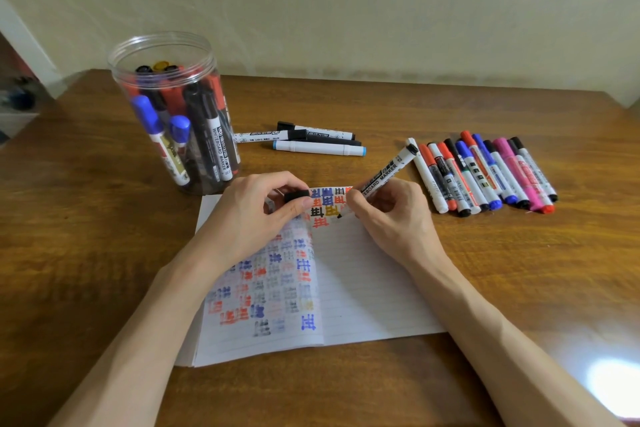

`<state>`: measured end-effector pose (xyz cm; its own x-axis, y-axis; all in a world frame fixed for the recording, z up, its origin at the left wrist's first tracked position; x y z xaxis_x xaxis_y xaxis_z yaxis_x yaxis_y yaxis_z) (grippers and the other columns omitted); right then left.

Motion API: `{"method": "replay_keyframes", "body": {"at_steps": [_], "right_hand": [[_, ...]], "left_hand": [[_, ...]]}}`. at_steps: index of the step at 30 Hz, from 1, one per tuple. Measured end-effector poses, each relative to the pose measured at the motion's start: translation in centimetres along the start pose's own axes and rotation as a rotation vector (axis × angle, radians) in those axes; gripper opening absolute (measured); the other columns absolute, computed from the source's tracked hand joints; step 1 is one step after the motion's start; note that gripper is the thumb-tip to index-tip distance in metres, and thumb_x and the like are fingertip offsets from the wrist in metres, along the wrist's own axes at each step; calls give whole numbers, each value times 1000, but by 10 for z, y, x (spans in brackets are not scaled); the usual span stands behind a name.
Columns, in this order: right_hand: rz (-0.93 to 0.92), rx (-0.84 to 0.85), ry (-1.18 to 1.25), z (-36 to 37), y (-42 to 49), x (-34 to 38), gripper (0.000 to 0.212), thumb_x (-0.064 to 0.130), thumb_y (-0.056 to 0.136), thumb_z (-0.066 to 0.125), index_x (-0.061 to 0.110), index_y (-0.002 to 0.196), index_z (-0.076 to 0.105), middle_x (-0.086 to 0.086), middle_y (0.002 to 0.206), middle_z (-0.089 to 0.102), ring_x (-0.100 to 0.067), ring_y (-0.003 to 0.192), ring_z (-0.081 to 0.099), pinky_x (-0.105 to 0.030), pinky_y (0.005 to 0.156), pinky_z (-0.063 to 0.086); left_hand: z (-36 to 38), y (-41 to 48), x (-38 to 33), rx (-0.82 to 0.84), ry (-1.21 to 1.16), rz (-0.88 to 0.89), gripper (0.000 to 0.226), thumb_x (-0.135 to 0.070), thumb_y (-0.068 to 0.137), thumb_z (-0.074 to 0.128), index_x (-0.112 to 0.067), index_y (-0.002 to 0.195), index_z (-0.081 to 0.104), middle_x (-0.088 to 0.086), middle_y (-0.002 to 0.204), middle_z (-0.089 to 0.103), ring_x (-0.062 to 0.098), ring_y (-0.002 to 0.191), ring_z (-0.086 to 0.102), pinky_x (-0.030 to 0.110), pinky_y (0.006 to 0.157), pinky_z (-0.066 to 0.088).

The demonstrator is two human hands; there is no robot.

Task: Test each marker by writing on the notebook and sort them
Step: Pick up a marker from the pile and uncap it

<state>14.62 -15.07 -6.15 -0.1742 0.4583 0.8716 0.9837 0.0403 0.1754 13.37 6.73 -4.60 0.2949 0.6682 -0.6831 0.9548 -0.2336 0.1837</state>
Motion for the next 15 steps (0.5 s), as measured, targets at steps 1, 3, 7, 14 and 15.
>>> {"method": "replay_keyframes", "body": {"at_steps": [1,3,7,14,15], "right_hand": [[8,-9,9,-1,0,1,15,25,94,72,16,83,77,4,81,78,-18,75,73,-42,67,61],[15,-13,8,-2,0,1,14,24,94,71,17,84,77,7,81,78,-14,75,73,-38,67,61],[6,-1,-20,1,0,0,15,28,94,73,18,84,77,2,82,78,-21,75,73,-48,67,60],[-2,45,-53,2,-1,-1,22,30,90,72,11,79,72,-7,82,77,-30,75,72,-52,62,57],[8,38,-43,2,-1,0,23,29,91,72,10,79,73,-7,81,77,-30,75,72,-52,63,58]], "left_hand": [[0,0,0,0,-1,0,32,-47,91,63,-32,119,71,-24,109,69,-8,105,63,12,80,52],[0,0,0,-1,-1,1,34,-48,90,63,-32,119,71,-24,109,69,-7,105,63,14,82,53],[0,0,1,-1,-3,-12,32,-47,92,64,-33,119,71,-21,111,71,-4,106,64,16,82,53],[-1,0,0,-11,-1,-8,30,-46,93,64,-33,119,71,-21,111,71,-4,105,64,15,81,54],[-1,0,-1,-16,-11,-3,30,-46,92,65,-32,118,71,-21,111,71,-4,106,65,14,81,55]]}}
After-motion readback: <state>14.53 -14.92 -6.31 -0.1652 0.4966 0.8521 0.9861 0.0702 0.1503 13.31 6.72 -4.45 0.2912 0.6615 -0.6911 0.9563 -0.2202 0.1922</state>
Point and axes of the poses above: each hand's wrist, its own y-axis towards the middle knuckle, its own z-axis out of the palm, x = y × z, the point moved 3 cm from there along y, towards the middle knuckle
